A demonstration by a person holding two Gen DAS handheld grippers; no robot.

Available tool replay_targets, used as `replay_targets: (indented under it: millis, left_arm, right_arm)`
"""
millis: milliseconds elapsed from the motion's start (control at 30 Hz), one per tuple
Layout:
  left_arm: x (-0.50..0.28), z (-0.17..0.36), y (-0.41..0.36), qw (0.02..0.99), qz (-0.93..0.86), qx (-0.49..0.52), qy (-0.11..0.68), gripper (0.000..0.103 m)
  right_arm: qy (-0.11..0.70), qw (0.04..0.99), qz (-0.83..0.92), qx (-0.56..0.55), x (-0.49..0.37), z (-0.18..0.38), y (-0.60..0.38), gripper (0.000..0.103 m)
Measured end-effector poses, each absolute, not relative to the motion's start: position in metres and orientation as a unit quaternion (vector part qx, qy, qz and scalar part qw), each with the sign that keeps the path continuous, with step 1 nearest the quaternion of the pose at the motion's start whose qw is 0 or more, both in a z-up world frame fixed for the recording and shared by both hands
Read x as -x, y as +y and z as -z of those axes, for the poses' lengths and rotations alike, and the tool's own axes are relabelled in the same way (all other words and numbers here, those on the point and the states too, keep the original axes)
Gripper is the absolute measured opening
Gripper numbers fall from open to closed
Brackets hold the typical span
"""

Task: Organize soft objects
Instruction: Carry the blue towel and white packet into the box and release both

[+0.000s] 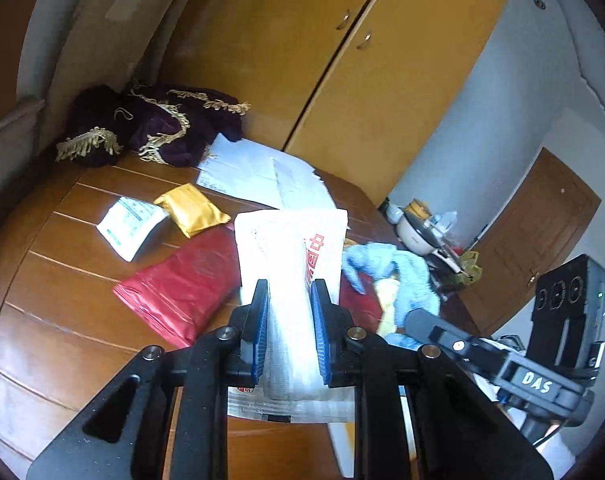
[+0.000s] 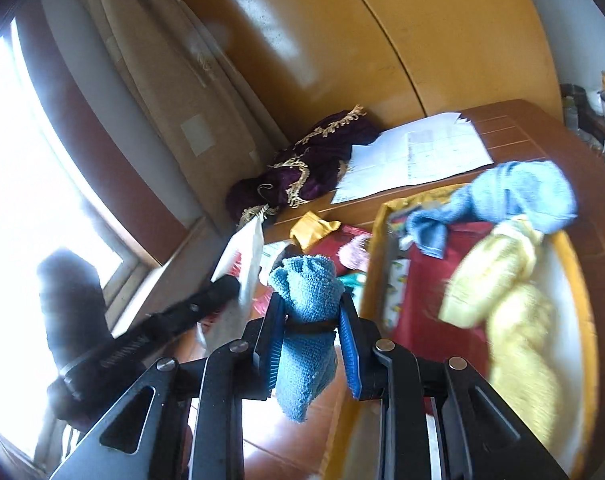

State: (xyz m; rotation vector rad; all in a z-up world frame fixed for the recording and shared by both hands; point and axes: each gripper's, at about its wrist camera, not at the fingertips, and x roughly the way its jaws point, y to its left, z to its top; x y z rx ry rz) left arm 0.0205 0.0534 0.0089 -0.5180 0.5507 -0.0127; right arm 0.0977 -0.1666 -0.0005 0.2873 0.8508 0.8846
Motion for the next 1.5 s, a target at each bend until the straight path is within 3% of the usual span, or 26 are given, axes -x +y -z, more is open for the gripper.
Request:
replay_targets:
  millis: [200,600,933,1000,1067,1267,1333,1500]
  left_arm:
    - [-0.028,-0.015,0.0,0.92,0.061,0.246,0.298,0.017]
    - [-0.051,0.029,-0.051,0.892,0.089,0.244,0.369,0.017]
    - [-0.042,0.037,-0.062,0.907,0.07,0.223,0.351,0.019]
    - [-0.043,0.04,-0.056,0.899,0.081,0.246,0.354,0.025]
    - [-0.039,0.041,-0.047,0.893,0.088,0.27,0.35,0.04]
    - [-0.025,0.032,-0.037,0.908,0.077,0.267,0.313,0.072]
    - [-0.02,0.027,-0.035,0.919,0.063,0.253,0.297,0.078]
    - [-0.009,0.024,-0.023,0.923,0.063,0.246,0.29,0.078]
  right_arm:
    - [0.4,0.825,-0.381,-0.118,-0.086,0.009,-0.204,0.027]
    - [0.426,0.856,-0.289,-0.055,-0.08,0.035,-0.222,0.027]
    - [0.436,0.849,-0.287,-0.085,-0.084,0.045,-0.23,0.031]
    - [0.428,0.853,-0.284,-0.092,-0.082,0.041,-0.233,0.033]
    - [0.419,0.856,-0.286,-0.104,-0.08,0.038,-0.237,0.041]
    - [0.399,0.864,-0.283,-0.119,-0.076,0.028,-0.238,0.055]
    - [0.393,0.866,-0.283,-0.122,-0.074,0.025,-0.237,0.057]
    - [0.362,0.879,-0.289,-0.111,-0.062,0.01,-0.232,0.064]
